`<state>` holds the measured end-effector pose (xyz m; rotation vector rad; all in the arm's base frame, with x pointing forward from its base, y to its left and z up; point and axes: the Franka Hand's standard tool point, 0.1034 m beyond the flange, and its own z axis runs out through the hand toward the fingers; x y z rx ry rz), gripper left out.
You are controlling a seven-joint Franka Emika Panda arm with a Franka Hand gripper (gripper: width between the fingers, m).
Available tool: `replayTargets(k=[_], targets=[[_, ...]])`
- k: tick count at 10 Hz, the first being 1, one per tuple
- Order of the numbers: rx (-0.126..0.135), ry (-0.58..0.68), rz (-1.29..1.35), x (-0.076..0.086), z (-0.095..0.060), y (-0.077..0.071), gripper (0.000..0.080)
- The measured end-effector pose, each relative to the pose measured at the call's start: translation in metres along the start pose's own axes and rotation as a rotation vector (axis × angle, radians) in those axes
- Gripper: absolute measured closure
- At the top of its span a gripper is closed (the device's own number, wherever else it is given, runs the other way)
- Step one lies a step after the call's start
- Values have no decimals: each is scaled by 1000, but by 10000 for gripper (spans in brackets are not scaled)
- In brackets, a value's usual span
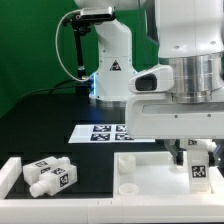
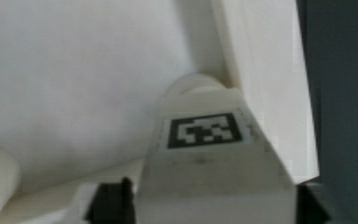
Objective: Assemble one leg
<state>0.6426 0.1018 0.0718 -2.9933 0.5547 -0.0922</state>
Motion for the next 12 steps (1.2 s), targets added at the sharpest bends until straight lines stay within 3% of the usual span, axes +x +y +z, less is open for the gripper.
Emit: replayTargets(k=[1,3,5,7,9,12], targets=[[0,0,88,0,0,0,515],[-1,-1,181,0,0,0,515],[-13,-25,434,2,0,4,515],[-17,-30,850,-2,3,-3,515],[-3,-10,1168,-4,3,-6,514],[1,0,1227,-5,3,-5,514]])
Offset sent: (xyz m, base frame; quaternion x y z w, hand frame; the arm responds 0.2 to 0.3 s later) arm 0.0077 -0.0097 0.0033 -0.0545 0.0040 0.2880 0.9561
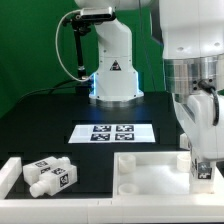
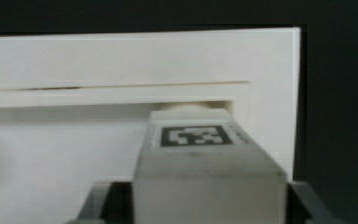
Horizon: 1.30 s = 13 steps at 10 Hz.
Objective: Assemble one leg
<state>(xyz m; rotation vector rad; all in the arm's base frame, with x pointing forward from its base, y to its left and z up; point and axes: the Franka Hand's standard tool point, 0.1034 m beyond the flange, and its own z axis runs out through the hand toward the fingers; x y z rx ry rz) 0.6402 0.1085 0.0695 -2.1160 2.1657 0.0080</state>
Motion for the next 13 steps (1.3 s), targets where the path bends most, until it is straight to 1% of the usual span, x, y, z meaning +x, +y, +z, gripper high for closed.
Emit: replayTargets(k=[1,2,3,4,5,6,8,9,10,11,13], targets=[[1,1,-69,0,0,0,439],[6,2,-260,1,0,-1,439],[7,1,-431,-2,2,1,270],[8,0,-586,-4,4,3,176],[10,2,-611,-4,5,4,176],[9,4,-700,-3,5,4,154],[8,6,-825,-2,5,4,151],[4,15,-958,-1,5,3,151],[-5,31,-1170,-1,4,2,151],[-11,36,-1299,0,4,2,151],[-11,36,-1256,0,4,2,160]])
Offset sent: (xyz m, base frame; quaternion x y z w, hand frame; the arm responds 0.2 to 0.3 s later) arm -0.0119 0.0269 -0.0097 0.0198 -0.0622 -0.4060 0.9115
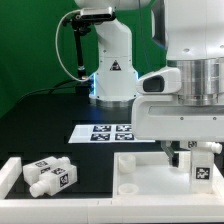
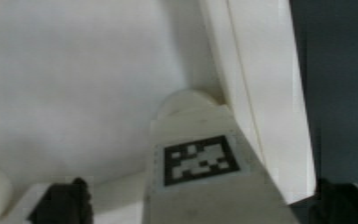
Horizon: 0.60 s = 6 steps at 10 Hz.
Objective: Assemble one leg
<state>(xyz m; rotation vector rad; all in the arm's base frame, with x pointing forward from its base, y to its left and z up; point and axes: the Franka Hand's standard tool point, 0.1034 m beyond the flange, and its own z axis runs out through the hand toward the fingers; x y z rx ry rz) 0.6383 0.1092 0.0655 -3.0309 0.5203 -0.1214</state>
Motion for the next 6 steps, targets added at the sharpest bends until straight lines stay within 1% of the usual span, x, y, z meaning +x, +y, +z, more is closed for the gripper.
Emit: replayTargets(k=[2,5,6], targets=[[0,0,2,0,0,0,493],[3,-1,225,0,0,0,515],[-1,-8,395,-1,0,-1,515]])
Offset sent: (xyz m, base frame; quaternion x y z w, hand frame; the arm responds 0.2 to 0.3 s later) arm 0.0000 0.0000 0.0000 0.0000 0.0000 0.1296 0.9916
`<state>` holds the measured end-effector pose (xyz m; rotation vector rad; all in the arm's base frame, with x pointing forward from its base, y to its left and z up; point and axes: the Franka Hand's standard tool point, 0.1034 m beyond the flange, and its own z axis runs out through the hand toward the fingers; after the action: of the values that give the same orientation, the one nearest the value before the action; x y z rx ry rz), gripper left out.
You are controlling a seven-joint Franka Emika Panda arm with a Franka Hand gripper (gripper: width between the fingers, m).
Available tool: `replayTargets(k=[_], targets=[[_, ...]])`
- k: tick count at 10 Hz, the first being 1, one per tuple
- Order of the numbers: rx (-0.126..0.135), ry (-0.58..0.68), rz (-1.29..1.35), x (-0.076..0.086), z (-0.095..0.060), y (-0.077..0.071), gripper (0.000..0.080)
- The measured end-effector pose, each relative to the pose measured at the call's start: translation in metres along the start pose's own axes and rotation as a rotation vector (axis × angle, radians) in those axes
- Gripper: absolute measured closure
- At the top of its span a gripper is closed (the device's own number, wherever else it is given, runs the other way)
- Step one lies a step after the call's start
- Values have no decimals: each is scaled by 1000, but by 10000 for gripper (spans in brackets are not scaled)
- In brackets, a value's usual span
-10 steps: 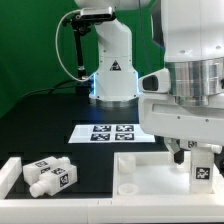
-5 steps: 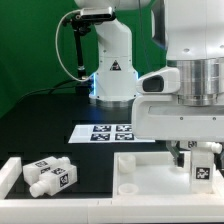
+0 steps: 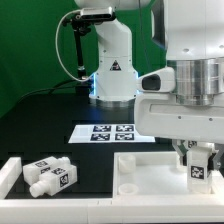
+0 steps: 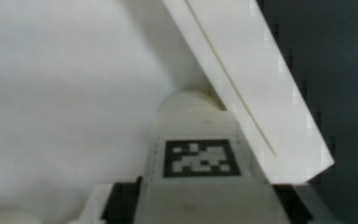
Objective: Assemble one leg
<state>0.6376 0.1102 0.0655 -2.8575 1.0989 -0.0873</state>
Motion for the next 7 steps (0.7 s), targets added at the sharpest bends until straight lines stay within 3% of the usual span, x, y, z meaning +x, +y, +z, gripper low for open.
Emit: replayTargets(k=[1,4,7], targets=[[-8,-5,156,1,0,-1,515],[8,-31,731,1,1,-3,515],[14,-48,991,1,1,-3,515]])
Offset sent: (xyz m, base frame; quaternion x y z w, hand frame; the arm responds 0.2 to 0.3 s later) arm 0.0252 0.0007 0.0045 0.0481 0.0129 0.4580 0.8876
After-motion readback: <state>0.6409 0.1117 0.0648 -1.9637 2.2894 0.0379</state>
